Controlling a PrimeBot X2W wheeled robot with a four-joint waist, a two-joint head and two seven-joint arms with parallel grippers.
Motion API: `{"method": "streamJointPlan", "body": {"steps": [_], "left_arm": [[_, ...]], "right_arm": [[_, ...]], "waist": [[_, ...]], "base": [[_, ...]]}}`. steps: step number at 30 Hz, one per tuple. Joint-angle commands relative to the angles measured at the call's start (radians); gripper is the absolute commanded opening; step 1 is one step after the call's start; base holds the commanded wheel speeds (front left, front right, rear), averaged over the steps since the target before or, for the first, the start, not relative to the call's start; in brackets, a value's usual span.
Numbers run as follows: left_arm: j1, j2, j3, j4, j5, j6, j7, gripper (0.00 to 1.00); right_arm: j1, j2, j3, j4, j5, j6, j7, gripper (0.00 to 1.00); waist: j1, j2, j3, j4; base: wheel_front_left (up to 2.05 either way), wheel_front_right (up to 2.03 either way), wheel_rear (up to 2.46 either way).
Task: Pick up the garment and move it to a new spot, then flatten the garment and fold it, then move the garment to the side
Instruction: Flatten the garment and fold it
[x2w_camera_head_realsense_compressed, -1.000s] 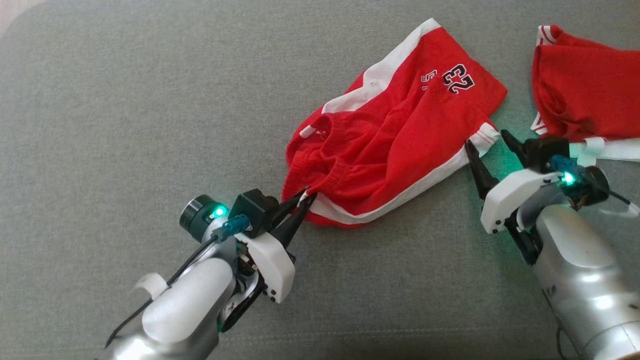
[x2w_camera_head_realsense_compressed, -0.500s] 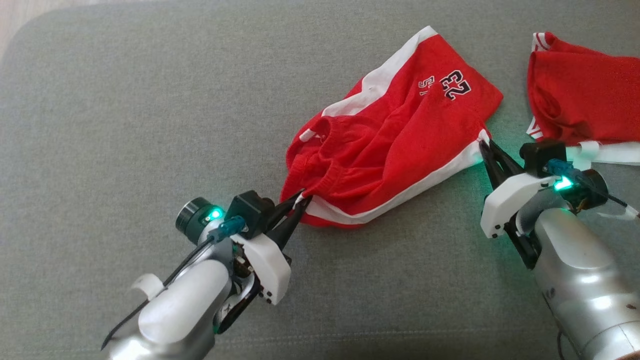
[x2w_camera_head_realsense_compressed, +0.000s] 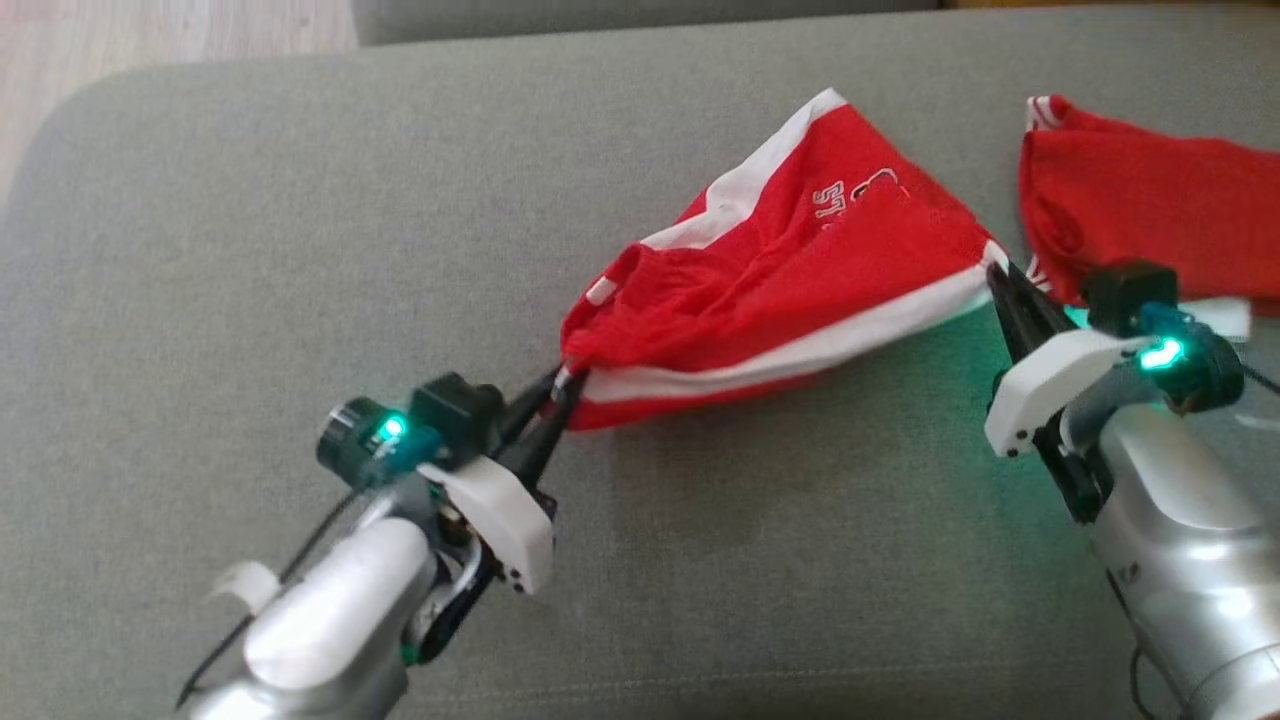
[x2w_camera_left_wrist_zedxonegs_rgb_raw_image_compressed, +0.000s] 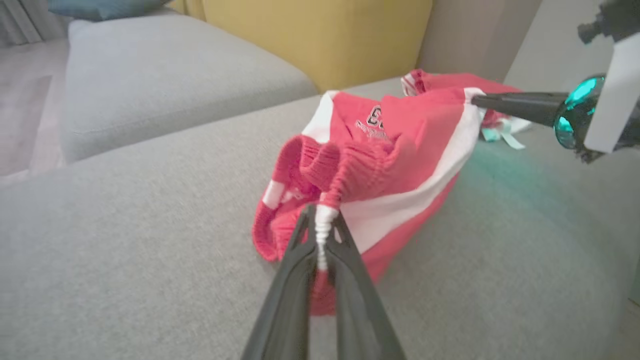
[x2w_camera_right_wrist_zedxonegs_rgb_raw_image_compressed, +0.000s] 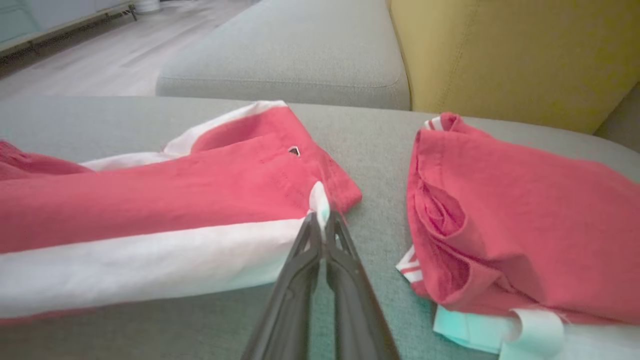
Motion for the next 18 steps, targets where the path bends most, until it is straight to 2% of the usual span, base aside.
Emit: {"method": "streamJointPlan", "body": {"steps": [1,6,12,18], "left_arm": [[-0.030,0.034,0.059,-0.045,-0.016,0.009,-0.016,0.00],[-0.034,0.046,0.126,-0.128,-0.067,0.026,-0.034,0.00],[-0.081,0.069,0.228,-0.258,-0.103,0.066,-0.048,0.00],[-0.135,0.079,0.341,-0.383,-0.129,0.130,-0.058,0.00]], "right_arm": [[-0.012,-0.016,0.024,-0.054,0.025,0.003,0.007,0.00],[0.008,-0.062,0.059,-0.219,0.132,0.003,0.055,0.00],[0.019,-0.117,0.059,-0.471,0.228,0.003,0.106,0.00],[0.035,-0.095,-0.018,-0.671,0.268,0.003,0.122,0.00]], "waist": [[0.0000,-0.0001,-0.019,-0.009],[0.0000,-0.0001,-0.065,-0.028],[0.0000,-0.0001,-0.120,-0.052],[0.0000,-0.0001,-0.165,-0.072]], "base": [[0.00,0.00,0.00],[0.00,0.00,0.00],[0.00,0.00,0.00],[0.00,0.00,0.00]]}}
